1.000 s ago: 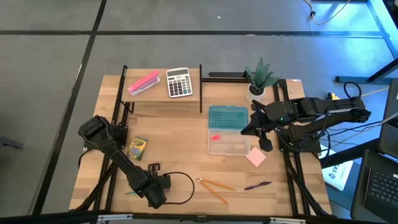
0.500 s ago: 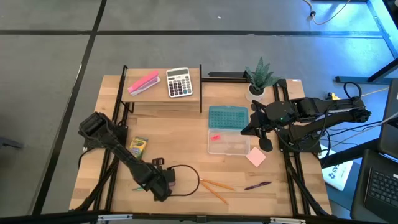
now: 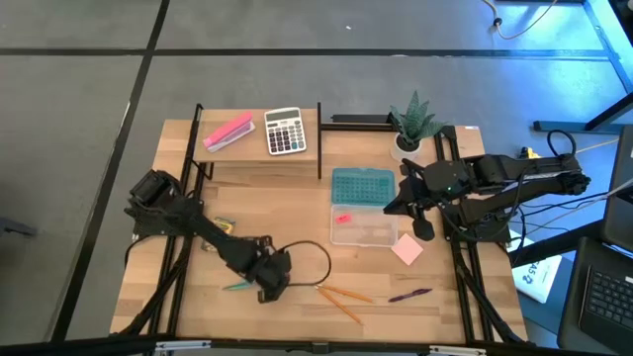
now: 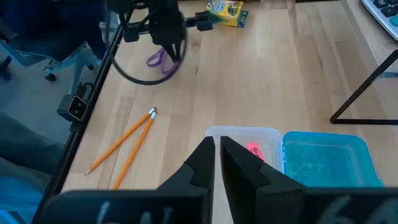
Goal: Pack school essentials
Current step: Put the scissor into the supply box
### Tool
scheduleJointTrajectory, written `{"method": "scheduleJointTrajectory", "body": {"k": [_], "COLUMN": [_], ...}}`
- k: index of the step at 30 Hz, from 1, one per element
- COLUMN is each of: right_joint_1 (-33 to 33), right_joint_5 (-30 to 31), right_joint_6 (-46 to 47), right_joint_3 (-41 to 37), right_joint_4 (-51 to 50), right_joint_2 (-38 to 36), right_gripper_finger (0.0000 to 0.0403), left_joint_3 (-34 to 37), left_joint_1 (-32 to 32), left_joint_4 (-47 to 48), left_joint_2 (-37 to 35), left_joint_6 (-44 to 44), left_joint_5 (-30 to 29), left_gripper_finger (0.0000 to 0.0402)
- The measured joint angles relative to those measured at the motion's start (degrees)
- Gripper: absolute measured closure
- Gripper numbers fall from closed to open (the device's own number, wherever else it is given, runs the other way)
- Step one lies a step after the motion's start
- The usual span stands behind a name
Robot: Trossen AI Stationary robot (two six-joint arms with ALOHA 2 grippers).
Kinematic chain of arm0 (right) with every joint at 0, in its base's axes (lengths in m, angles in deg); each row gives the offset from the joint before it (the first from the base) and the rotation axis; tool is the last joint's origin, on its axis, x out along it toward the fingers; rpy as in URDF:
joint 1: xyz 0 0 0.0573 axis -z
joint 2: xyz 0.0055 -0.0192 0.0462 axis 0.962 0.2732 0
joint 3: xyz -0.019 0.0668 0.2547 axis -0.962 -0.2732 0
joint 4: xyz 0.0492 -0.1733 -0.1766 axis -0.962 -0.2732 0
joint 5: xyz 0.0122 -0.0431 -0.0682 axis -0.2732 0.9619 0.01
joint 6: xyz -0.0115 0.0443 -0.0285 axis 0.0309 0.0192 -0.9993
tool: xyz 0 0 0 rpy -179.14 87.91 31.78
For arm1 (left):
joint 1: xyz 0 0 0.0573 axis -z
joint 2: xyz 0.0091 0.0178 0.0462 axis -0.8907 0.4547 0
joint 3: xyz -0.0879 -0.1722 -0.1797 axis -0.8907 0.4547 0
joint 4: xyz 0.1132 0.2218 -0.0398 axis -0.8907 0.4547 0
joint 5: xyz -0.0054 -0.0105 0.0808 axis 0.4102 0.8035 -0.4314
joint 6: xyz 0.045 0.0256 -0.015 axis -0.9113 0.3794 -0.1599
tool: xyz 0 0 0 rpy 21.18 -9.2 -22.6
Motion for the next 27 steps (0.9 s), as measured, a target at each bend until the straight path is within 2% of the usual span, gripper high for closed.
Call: {"method": "scheduleJointTrajectory", "body": {"k": [7, 14, 22, 27], "right_joint_1": [0.01, 0.01, 0.01, 0.00], "right_joint_5": [-0.02, -0.02, 0.00, -0.02], "right_joint_6": [0.22, 0.25, 3.49, 4.90], "right_joint_3": [0.00, 0.02, 0.02, 0.02], "right_joint_4": [-0.12, -2.44, -11.76, -15.20], "right_joint_2": [-0.18, -0.19, -0.18, -0.18], "right_gripper_finger": [0.0373, 0.0373, 0.0373, 0.0373], "left_joint_3": [-0.09, -1.78, -6.73, -8.51], "left_joint_1": [-6.71, -14.05, -20.84, -22.70], "left_joint_4": [-1.14, -2.56, -6.63, -13.52], "left_joint_2": [-4.49, -5.40, -5.19, -5.17], "left_joint_6": [-6.18, -15.53, -24.34, -30.10], "left_joint_5": [0.08, 1.47, 0.82, -1.26], "left_gripper_finger": [0.0400, 0.0398, 0.0398, 0.0399]}}
